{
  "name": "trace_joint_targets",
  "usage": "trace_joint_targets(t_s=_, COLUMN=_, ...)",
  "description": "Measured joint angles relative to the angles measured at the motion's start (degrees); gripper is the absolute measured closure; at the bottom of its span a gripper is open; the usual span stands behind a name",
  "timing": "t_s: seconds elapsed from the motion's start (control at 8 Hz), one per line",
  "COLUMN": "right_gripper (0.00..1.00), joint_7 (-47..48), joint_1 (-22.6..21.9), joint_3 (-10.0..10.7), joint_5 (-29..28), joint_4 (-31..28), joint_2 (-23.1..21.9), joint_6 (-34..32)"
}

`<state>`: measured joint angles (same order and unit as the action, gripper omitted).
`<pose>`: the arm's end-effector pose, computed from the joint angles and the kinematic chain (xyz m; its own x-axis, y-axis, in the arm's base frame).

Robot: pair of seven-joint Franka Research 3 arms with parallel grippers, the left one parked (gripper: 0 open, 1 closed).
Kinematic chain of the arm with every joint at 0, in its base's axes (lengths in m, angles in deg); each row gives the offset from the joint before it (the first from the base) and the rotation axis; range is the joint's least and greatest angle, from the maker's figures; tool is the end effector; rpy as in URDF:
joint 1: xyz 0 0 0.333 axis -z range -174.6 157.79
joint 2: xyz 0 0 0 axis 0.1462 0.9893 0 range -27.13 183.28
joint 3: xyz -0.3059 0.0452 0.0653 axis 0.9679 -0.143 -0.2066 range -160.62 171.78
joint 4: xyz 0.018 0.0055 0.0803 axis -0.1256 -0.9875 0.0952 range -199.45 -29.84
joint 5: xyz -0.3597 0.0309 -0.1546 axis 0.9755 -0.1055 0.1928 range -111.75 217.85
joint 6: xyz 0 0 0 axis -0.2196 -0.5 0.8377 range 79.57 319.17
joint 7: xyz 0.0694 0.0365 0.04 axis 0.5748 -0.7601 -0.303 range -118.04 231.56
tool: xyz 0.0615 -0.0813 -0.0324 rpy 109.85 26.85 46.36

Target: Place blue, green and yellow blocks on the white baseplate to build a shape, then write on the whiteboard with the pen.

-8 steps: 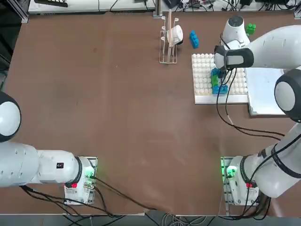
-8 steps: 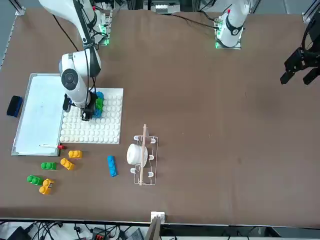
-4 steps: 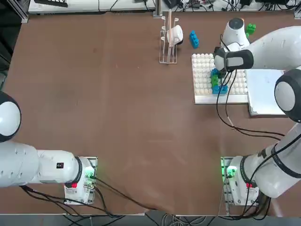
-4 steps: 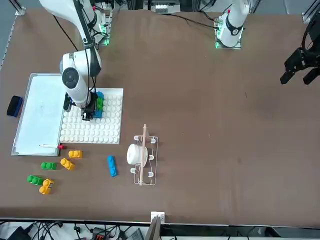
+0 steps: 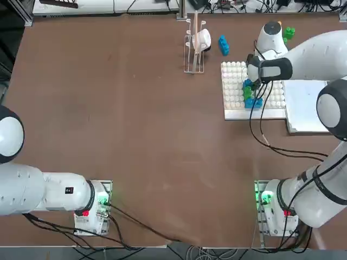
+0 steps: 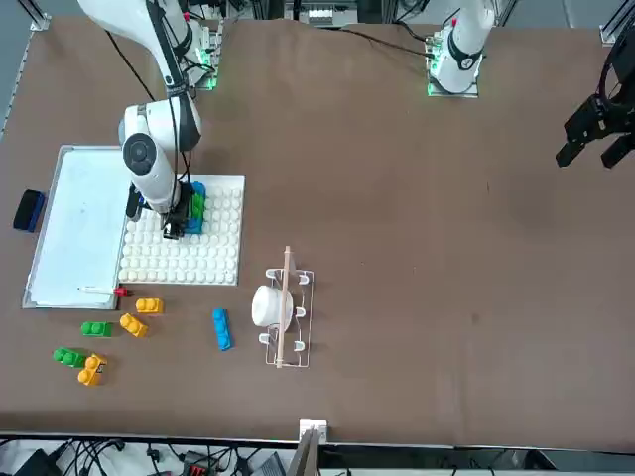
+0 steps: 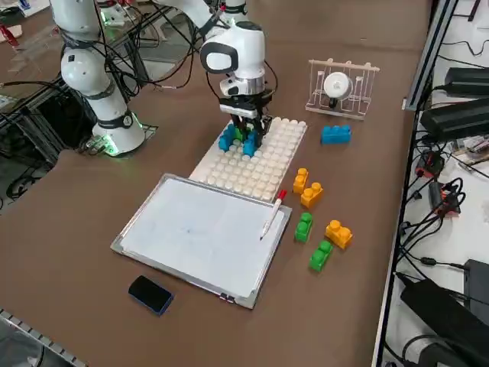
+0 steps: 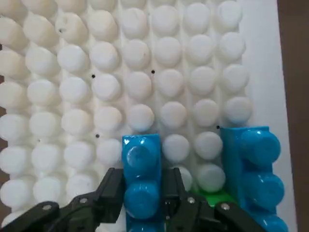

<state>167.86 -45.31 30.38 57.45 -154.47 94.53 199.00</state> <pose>0.5167 0.1081 0.2340 -0.0803 -0.9832 0.1637 -0.9967 0.0777 -0.0221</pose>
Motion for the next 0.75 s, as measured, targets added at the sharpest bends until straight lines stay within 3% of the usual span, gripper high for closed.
trace_joint_targets(t_s=0.75, right_gripper=0.55, joint_7=-0.04, joint_1=0.01, joint_3=-0.09, joint_5=0.00, joint_4=-0.33, joint_2=0.32, joint_6=0.86)
